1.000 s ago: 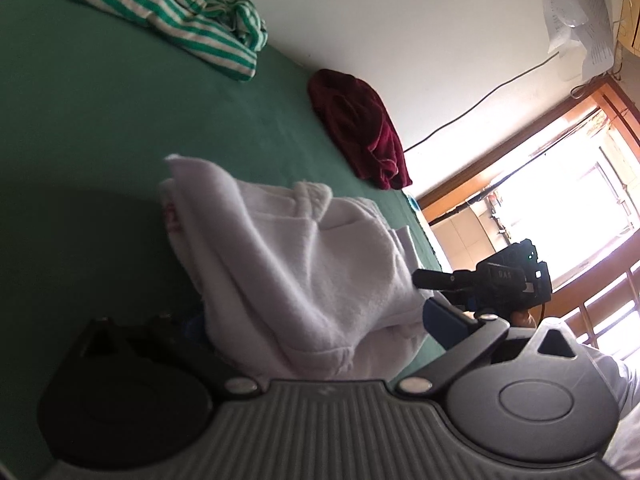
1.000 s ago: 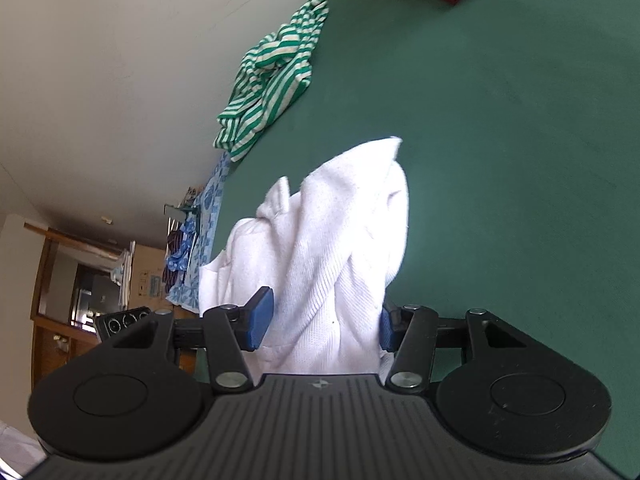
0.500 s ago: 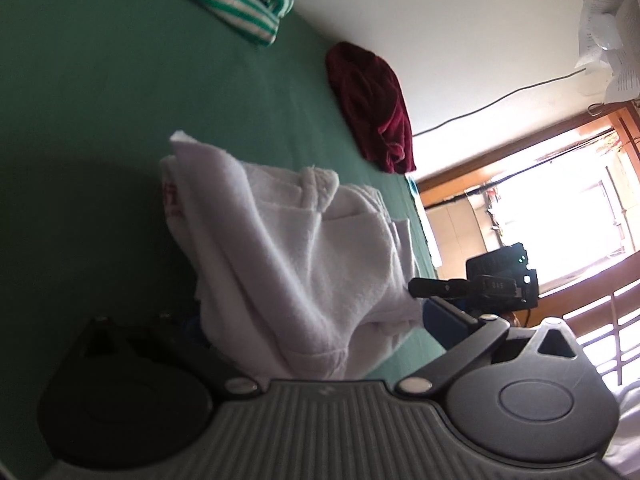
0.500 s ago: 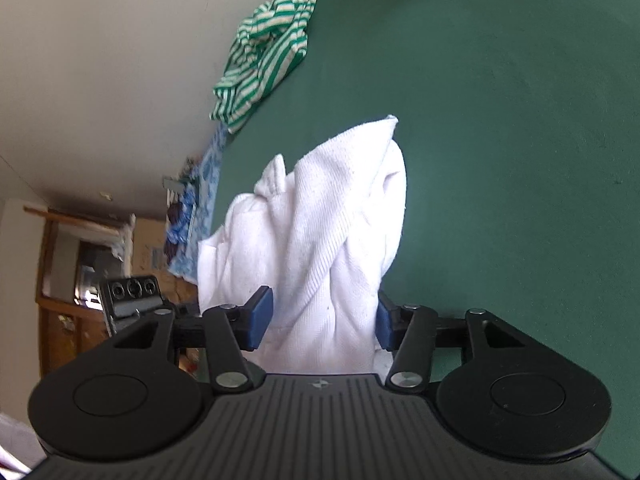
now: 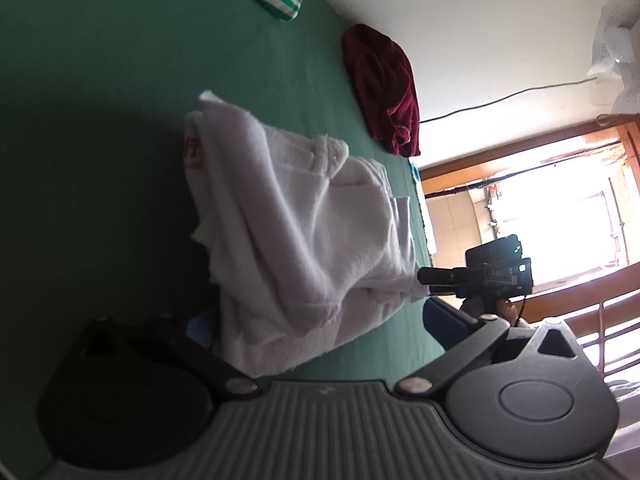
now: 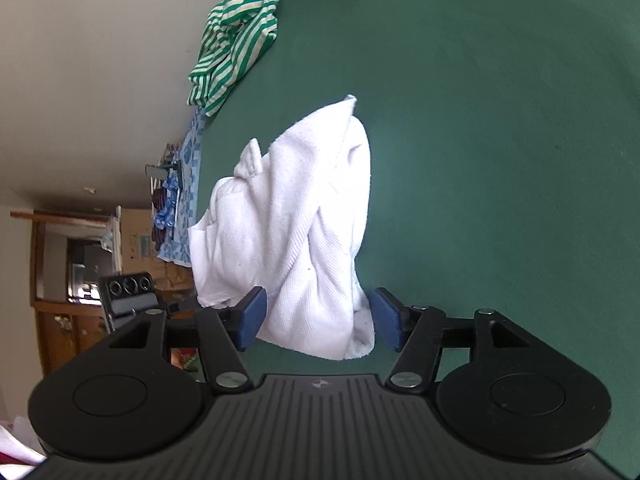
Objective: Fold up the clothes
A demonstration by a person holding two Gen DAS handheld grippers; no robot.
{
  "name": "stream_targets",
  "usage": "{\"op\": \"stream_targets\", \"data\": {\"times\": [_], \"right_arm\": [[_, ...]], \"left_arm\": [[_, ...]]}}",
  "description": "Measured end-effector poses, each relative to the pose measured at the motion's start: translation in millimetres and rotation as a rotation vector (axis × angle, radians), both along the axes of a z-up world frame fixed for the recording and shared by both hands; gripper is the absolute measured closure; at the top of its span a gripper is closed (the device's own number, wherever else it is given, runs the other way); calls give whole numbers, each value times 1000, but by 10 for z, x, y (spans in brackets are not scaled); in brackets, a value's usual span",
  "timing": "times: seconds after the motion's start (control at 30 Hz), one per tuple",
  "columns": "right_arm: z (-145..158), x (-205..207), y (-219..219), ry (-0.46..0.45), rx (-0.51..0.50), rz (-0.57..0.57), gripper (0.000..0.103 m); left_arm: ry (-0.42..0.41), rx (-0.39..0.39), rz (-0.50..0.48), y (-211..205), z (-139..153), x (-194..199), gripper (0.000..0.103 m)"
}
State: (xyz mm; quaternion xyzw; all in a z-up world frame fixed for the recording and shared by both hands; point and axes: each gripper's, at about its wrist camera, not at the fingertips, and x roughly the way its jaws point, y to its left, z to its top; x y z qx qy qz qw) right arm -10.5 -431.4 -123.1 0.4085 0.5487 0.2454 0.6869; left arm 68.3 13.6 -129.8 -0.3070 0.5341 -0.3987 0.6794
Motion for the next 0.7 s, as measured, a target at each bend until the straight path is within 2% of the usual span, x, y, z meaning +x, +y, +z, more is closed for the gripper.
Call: {"op": "stream_targets", "data": {"times": [0.33,0.5,0.6,0.7], "right_arm": [[-60,67,124,7,71,-1,36],[-18,59,148,-10,47,-6,36],[14,9,128,-30,23,-31,36],[-50,3,93,-16,63,-80,36]], "left_arm": [[58,-4,-13,-104,-14,98,1],[101,-7,-16,-51,-29,127,1],[105,-8,3,-47,-32,141,1],[109,-8,21,-44,-36,154,1]]}}
